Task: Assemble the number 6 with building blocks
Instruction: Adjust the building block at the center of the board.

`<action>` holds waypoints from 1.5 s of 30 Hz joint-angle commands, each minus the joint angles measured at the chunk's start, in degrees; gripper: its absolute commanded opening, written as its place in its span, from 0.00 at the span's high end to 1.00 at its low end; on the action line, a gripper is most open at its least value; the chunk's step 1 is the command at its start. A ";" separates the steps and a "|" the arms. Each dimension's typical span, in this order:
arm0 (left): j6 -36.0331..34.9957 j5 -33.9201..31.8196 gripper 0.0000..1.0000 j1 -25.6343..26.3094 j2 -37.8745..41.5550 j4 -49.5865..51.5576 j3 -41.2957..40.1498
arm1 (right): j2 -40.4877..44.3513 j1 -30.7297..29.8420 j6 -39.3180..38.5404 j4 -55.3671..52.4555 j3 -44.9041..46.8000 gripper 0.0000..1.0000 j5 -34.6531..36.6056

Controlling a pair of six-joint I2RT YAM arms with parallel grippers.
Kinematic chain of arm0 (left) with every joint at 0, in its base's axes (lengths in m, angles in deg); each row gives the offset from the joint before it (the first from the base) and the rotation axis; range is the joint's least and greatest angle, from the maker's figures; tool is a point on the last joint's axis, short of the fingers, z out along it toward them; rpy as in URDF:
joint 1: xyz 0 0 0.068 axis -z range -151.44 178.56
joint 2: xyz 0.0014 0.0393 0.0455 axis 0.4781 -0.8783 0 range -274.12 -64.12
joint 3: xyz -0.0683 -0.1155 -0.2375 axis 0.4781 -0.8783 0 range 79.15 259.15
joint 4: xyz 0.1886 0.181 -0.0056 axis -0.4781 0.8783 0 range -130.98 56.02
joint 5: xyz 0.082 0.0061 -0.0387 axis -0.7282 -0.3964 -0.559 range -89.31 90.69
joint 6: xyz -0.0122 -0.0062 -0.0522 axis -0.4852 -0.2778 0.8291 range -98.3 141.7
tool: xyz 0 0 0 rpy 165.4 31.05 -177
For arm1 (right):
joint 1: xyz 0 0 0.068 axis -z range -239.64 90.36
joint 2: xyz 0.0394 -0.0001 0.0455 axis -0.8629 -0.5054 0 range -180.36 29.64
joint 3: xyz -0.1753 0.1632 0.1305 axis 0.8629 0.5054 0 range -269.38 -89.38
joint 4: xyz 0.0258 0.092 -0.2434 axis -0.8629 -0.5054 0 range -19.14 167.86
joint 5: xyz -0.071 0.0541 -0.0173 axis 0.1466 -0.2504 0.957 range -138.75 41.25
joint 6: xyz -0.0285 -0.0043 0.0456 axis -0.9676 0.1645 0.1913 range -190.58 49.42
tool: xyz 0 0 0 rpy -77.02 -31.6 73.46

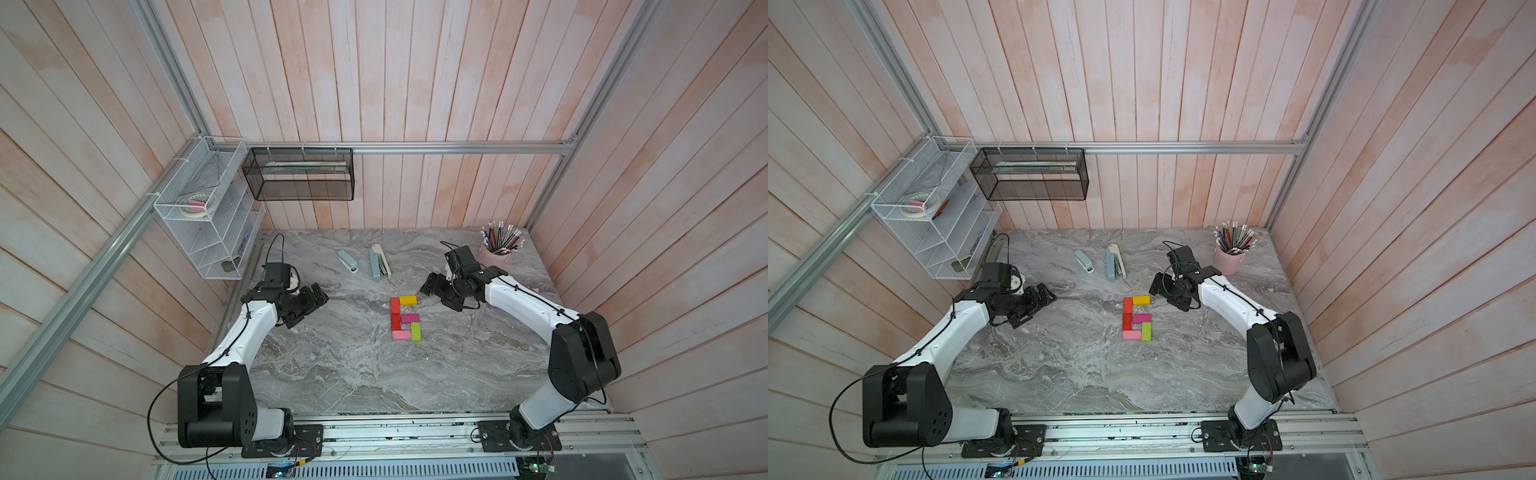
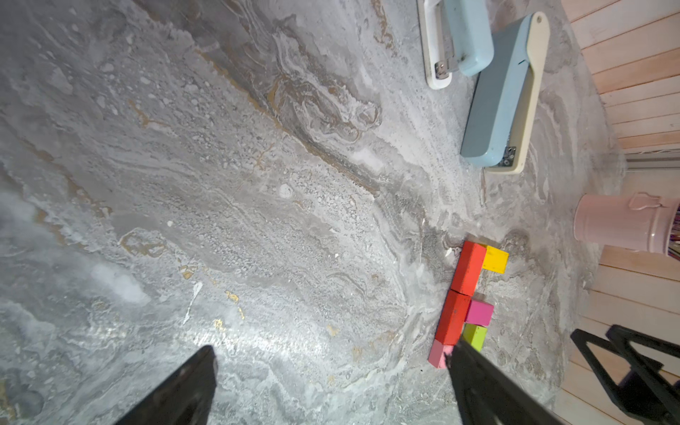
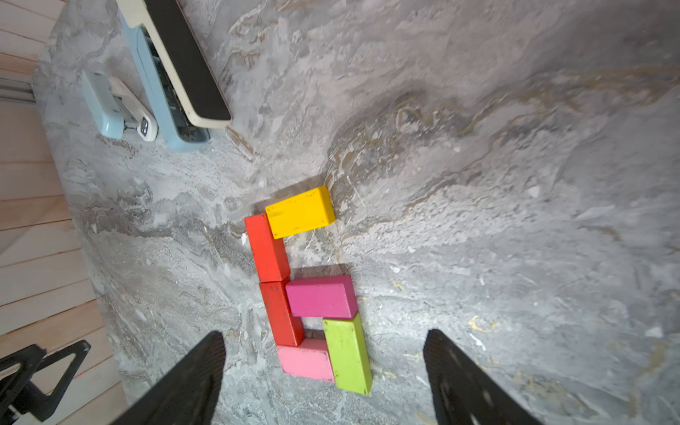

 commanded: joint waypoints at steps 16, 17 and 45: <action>10.49 7.52 0.00 6.10 -6.13 -12.89 -0.88 | 1.27 1.79 -3.96 0.08 1.82 0.13 3.75; 12.14 8.52 0.00 6.90 -6.60 -14.57 -1.51 | 1.73 2.06 -3.43 0.68 2.50 0.13 3.40; 28.50 16.18 0.00 22.42 -24.79 -35.76 0.22 | 9.55 7.89 -1.78 -0.71 10.06 0.13 2.28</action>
